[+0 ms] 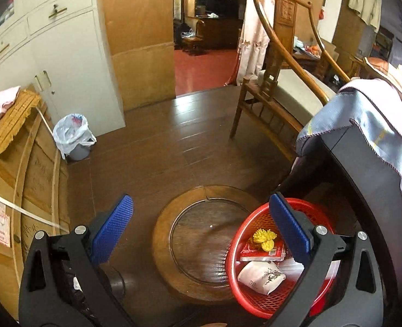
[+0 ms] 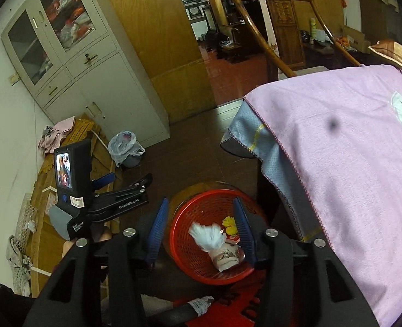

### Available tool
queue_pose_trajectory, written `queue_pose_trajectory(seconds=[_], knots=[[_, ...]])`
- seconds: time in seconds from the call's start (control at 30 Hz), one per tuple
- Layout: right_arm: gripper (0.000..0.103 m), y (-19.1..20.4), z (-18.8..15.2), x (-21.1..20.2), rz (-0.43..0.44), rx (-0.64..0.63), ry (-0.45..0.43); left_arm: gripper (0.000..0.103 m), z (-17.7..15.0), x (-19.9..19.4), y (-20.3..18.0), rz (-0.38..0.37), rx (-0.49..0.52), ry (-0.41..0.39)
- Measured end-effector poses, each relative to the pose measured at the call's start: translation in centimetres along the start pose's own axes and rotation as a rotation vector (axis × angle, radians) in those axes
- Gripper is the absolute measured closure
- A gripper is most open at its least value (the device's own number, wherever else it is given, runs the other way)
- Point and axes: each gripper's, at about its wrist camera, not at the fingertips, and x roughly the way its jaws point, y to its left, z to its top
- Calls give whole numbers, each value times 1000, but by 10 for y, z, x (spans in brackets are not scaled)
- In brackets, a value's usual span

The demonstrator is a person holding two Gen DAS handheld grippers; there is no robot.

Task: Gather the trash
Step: 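Carry yarn and plastic bag to the red wastebasket and release both, then return both tools to the table and approach the red yarn bundle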

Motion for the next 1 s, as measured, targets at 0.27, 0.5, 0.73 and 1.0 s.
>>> queue_pose_trajectory(seconds=[0.27, 0.5, 0.73, 1.0], knots=[[43, -23, -9, -33, -71, 39, -84, 7, 0, -21, -22, -18, 47, -40], [35, -53, -29, -89, -113, 103, -193, 7, -3, -62, -69, -52, 149, -99], [9, -97, -70, -169, -208, 204, -371, 7, -16, -109, -131, -137, 273, -143], [5, -169, -143, -259, -387, 363, -541, 7, -46, -147, -228, -300, 448, -130]])
